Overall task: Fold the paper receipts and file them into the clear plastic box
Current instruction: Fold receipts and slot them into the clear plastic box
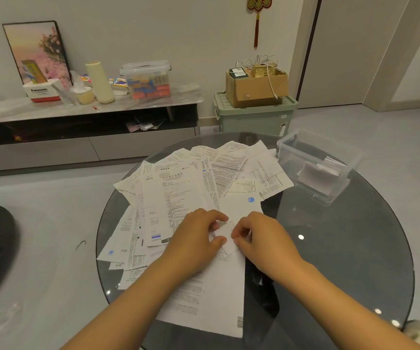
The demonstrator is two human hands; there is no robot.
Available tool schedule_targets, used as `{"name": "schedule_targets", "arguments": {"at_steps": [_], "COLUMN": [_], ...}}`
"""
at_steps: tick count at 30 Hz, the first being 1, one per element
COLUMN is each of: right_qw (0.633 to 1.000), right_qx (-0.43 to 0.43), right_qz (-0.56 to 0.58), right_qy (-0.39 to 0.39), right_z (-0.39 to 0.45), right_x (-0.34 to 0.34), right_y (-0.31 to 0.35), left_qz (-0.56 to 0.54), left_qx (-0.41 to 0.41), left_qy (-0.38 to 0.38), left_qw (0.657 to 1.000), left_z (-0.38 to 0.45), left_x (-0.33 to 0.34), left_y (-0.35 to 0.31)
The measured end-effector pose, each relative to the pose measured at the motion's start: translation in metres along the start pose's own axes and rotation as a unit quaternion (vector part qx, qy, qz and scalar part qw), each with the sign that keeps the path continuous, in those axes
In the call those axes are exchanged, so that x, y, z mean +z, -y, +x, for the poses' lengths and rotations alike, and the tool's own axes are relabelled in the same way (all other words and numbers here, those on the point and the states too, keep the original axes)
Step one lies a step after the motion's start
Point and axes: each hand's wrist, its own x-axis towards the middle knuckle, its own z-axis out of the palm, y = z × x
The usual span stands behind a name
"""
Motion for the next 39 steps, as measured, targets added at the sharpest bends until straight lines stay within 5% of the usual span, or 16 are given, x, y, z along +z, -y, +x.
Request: {"name": "schedule_targets", "arguments": {"at_steps": [9, 16, 23, 33, 39], "right_qw": [0.999, 0.995, 0.989, 0.988, 0.981], "right_qx": [-0.023, -0.074, -0.057, -0.041, -0.012], "right_qz": [-0.026, -0.052, -0.005, -0.028, -0.032], "right_qy": [0.018, -0.051, -0.138, -0.146, -0.190], "right_z": [-0.001, -0.001, 0.002, 0.014, 0.030], "right_x": [-0.009, -0.016, -0.031, -0.070, -0.108], "right_y": [-0.007, -0.010, -0.017, -0.033, -0.056], "left_qz": [-0.214, -0.269, -0.195, -0.070, -0.100], "left_qx": [-0.130, -0.153, -0.058, 0.035, 0.080], "left_qy": [-0.049, -0.076, -0.096, -0.110, -0.098], "left_qw": [0.967, 0.948, 0.974, 0.991, 0.987], "left_z": [0.004, 0.009, 0.015, 0.057, 0.101], "left_x": [-0.006, -0.008, -0.006, -0.010, -0.010], "left_y": [-0.009, -0.023, -0.036, -0.072, -0.108]}}
